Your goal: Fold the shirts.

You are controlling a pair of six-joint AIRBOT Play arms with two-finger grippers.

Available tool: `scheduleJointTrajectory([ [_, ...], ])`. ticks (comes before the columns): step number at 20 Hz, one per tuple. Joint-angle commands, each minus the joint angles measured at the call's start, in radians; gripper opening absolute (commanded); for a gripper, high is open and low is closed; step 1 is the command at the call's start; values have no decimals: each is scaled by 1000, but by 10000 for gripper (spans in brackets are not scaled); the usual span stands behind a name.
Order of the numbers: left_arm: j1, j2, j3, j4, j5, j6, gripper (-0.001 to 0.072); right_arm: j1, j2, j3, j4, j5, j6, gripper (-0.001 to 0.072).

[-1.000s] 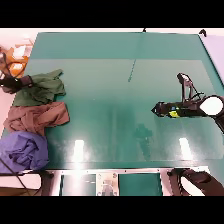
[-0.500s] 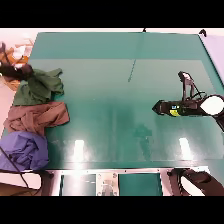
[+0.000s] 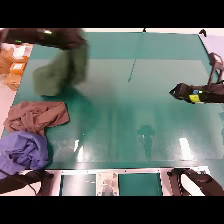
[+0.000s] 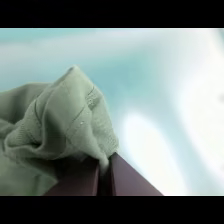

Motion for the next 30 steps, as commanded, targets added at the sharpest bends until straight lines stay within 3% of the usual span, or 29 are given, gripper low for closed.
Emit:
scheduleJointTrajectory([
  [1,-237,-22,2,-42,-10,-40,20,-58,-2,30,14,55,0,392],
  [7,-477,-214,-72,-53,0,-63,23,-102,-3,29,34,82,0,393],
  [8,-490,-245,-72,-53,2,-61,122,-106,-3,29,35,85,0,394],
  [9,-489,-262,-72,-52,5,-61,519,-107,-3,29,35,93,0,395],
  [10,-469,-266,-71,-51,0,-63,632,-113,-3,30,34,105,0,398],
  [15,-167,-248,-39,-37,-167,-69,632,-228,-3,6,25,195,-15,427],
  [17,-68,-248,-114,-37,-161,-74,633,-258,-3,-72,51,225,-25,427],
  [21,-18,-314,-306,-80,136,0,633,-211,-2,-326,281,232,-140,427],
  [25,-37,-468,-306,-385,303,189,632,-125,-3,-470,287,88,-146,426],
  [29,-93,-569,-263,-513,401,264,632,-110,-37,-483,285,3,-164,423],
  [30,-115,-593,-233,-521,423,270,632,-110,-47,-483,285,-12,-173,392],
])
